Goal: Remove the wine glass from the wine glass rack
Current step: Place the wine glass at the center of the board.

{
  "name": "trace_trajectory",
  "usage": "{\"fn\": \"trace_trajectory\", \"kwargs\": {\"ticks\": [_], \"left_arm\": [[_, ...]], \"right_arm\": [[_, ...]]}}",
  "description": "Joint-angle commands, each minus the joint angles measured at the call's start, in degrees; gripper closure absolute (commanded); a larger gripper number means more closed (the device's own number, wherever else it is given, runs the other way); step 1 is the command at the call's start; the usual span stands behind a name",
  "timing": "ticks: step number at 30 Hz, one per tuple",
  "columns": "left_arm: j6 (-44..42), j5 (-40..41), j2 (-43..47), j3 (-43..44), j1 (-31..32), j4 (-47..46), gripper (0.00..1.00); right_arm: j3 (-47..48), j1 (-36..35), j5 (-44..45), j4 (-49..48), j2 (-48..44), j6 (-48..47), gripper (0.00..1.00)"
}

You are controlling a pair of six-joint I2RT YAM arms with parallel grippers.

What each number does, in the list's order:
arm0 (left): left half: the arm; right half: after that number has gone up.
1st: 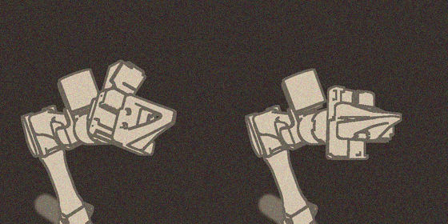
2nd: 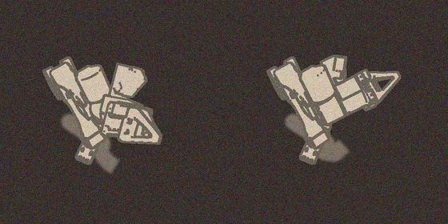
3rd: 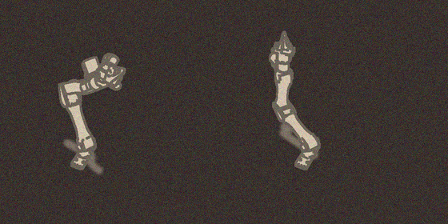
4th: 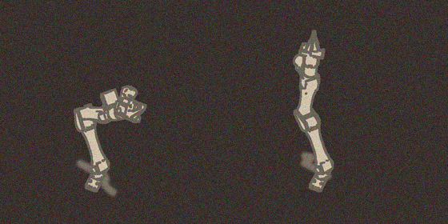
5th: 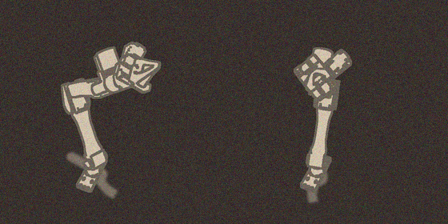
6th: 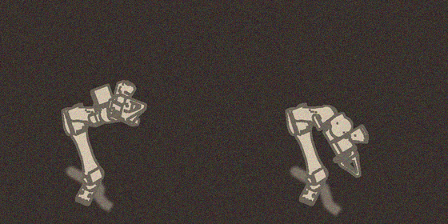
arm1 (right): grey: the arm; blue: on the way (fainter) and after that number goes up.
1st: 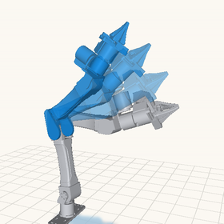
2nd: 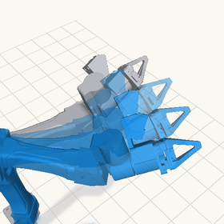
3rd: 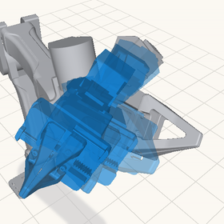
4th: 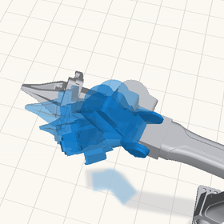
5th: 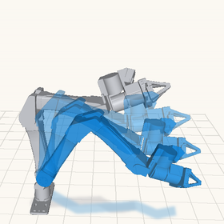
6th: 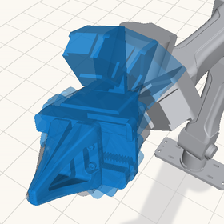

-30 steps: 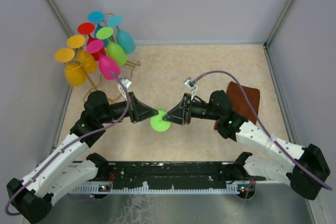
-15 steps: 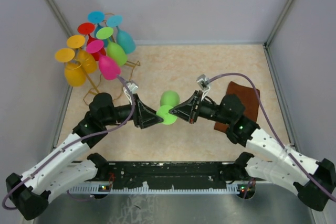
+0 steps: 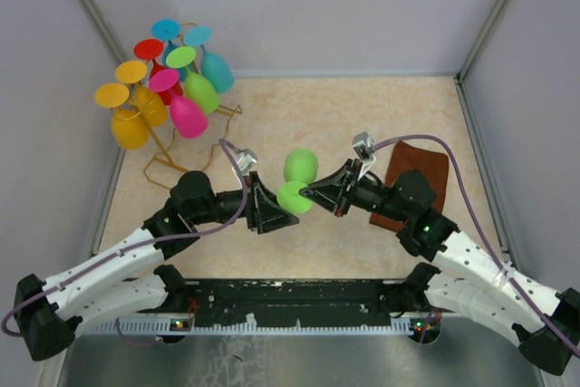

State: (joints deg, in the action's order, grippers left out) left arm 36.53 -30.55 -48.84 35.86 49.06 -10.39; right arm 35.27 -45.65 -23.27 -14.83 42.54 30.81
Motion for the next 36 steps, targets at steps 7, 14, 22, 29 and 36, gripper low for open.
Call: {"fn": "trace_trajectory", "kwargs": {"ticks": [7, 14, 22, 29, 36], "left_arm": [[3.9, 8.0, -0.5, -3.9, 3.4, -13.4, 0.67], [1.6, 8.9, 1.0, -3.9, 3.7, -11.7, 0.98], [-6.5, 5.6, 5.6, -5.6, 3.7, -8.6, 1.0], [-16.0, 4.1, 9.1, -7.2, 3.7, 3.1, 1.0], [-21.3, 4.5, 16.4, -11.4, 3.7, 7.1, 1.0]], "right_arm": [[1.5, -0.4, -3.6, -1.0, -1.3, -2.1, 1.0], [1.8, -0.3, -3.4, 0.8, -1.7, -2.9, 0.99], [4.3, -0.3, 0.0, 8.9, -4.4, -5.5, 0.53], [6.3, -0.3, 16.0, 21.8, -11.0, -6.1, 0.26], [10.1, -0.3, 32.1, 40.4, -14.9, -5.0, 0.14]]}}
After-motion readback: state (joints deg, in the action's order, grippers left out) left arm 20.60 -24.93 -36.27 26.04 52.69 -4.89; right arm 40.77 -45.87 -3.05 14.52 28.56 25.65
